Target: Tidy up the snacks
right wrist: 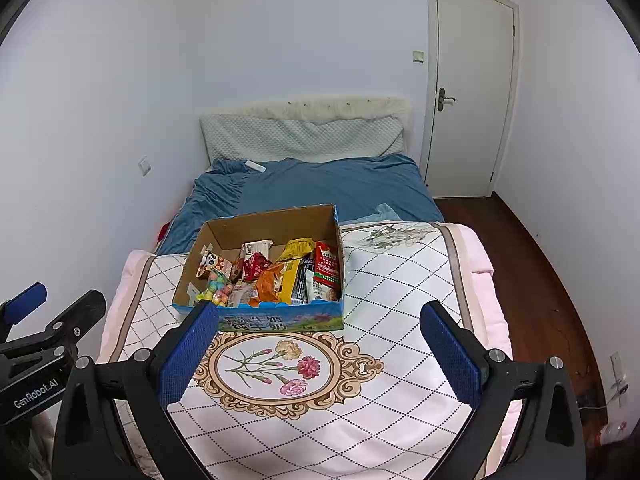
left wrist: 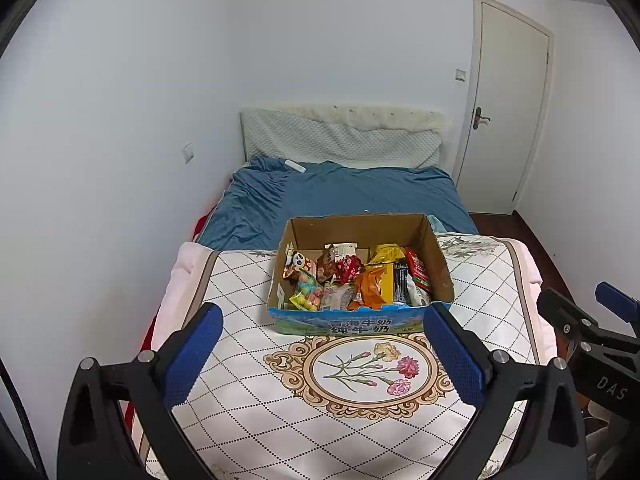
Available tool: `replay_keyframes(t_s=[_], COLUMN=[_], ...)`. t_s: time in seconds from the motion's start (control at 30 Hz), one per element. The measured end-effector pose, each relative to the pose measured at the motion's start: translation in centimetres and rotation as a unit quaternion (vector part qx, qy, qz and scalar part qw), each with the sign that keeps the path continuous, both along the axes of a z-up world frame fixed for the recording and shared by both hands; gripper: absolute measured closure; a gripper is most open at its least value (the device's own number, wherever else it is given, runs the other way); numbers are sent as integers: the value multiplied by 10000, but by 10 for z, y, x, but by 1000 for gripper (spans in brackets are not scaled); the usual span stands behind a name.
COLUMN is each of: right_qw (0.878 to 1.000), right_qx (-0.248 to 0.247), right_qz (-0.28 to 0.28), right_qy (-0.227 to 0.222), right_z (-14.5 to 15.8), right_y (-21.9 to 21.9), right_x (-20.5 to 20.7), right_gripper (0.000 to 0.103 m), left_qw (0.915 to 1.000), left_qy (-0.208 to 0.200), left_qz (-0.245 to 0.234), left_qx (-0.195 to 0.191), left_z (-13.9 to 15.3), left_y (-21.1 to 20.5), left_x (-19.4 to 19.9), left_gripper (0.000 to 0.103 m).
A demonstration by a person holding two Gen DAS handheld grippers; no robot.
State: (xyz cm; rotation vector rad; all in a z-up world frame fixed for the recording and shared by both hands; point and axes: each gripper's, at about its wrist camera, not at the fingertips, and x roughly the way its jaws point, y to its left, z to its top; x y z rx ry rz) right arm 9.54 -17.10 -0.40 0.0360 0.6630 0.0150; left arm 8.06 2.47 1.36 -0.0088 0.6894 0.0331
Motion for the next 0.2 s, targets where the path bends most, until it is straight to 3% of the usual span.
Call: replay_keyframes(t_s=[0.2], right_qw=[10000], right_qx=[4], right_qz=[-10], right_qy=[23], right_z=[0], right_y=[1], right_x=[2], right_gripper=[0], left_qw=[10000], left_qy=[-50], left_qz=[-21], left_qx=[8], left_z=[1], left_y=[1], left_x=[1], left_gripper=[0])
